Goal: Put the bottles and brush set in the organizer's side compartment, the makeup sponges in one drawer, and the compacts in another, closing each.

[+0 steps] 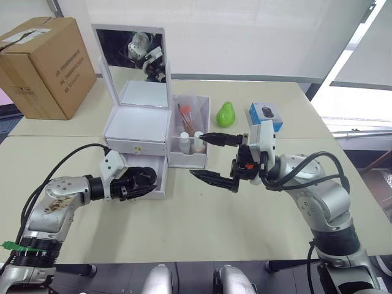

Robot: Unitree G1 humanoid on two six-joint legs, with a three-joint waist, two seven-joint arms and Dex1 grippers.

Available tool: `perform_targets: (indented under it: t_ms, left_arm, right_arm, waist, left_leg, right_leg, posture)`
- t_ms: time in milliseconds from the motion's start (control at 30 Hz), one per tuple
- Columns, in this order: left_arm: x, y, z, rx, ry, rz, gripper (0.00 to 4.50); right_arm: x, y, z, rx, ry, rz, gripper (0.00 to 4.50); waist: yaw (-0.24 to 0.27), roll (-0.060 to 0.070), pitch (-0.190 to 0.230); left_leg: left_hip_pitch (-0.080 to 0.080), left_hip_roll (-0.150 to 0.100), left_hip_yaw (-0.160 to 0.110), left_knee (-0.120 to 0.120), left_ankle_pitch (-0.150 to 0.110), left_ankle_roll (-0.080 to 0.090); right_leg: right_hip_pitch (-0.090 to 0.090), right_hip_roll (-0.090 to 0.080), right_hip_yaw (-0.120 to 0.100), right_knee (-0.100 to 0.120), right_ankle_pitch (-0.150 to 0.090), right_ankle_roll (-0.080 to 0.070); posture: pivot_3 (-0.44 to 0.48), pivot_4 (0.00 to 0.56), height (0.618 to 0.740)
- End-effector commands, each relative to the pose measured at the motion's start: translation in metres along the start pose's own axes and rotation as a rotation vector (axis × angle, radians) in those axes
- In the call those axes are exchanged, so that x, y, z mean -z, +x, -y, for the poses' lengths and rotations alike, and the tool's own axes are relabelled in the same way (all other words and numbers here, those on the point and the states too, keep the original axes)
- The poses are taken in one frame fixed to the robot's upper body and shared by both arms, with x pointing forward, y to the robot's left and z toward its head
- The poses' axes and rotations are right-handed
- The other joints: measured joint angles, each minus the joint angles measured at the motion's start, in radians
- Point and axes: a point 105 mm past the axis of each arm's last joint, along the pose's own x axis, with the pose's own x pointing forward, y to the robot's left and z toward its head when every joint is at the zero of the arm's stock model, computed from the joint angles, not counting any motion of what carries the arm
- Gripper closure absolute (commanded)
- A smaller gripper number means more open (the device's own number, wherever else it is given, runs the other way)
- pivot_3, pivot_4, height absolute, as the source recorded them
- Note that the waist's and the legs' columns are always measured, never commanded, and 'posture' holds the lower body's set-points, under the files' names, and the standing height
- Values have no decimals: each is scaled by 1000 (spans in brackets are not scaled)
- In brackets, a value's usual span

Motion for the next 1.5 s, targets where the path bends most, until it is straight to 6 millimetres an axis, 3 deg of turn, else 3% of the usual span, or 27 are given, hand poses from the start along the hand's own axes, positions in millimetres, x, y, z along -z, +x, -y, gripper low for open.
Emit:
perform_targets:
  t_ms: [33,67,267,433,567,700,933,967,1167,1500]
  left_arm:
    - [-6,-1,-4,-13,32,-8,317]
    - [-5,-2,-5,-19,31,-16,40]
    - [-22,-19,-8,-20,14,35,16]
    - [-28,-55,-1,7,-32,28,16]
    - [-24,-84,6,26,-72,-38,813]
    - [-10,-96,19,65,-124,-100,2108]
    - [19,-87,23,34,-125,-164,4315]
    - [23,-85,21,21,-120,-171,4460]
    - [35,-66,-1,-88,-48,-200,4460]
    - [37,-41,-44,-286,29,-183,4460]
  right_arm:
    - [-9,-2,0,12,-41,19,0]
    - [-9,-2,0,13,-41,19,0]
    - [-9,-3,1,24,-39,20,0]
    - [-7,-3,1,31,-38,14,0]
    - [-6,-3,1,33,-37,13,0]
    - [-5,-2,1,30,-37,18,0]
    - [-6,1,2,29,-45,24,0]
    - [-7,1,2,30,-47,25,0]
    - [-7,-1,2,36,-52,19,0]
    - [-6,-4,2,55,-52,6,0]
  waist:
    - [-1,0,0]
    - [-1,0,0]
    - [-1,0,0]
    - [-6,0,0]
    - [-12,0,0]
    - [-6,1,0]
    - [1,1,0]
    - [1,1,0]
    - [1,-1,0]
    - [3,-1,0]
  left_leg:
    - [0,0,0,0,0,0]
    - [0,0,0,0,0,0]
    - [1,0,0,0,0,0]
    - [1,0,0,0,0,1]
    - [2,0,0,0,0,1]
    - [2,0,2,-1,0,1]
    - [1,0,3,-1,0,0]
    - [1,0,3,-1,0,0]
    - [-1,0,3,0,0,1]
    - [-1,0,2,0,0,1]
  right_leg:
    - [0,0,0,0,0,0]
    - [0,0,1,0,0,0]
    - [0,1,2,0,0,0]
    - [0,1,2,0,0,0]
    - [-1,1,3,0,-1,-1]
    - [-2,-1,2,-1,-4,-7]
    - [-3,-2,2,-1,-4,-7]
    - [-3,-2,2,-1,-4,-7]
    - [-2,0,3,1,-1,-2]
    - [-1,0,3,1,1,0]
  posture:
    - [0,150,728]
    - [0,150,728]
    - [0,150,728]
    - [0,150,728]
    - [0,150,728]
    - [0,150,728]
    - [0,150,728]
    - [0,150,728]
    - [0,150,728]
    - [0,150,728]
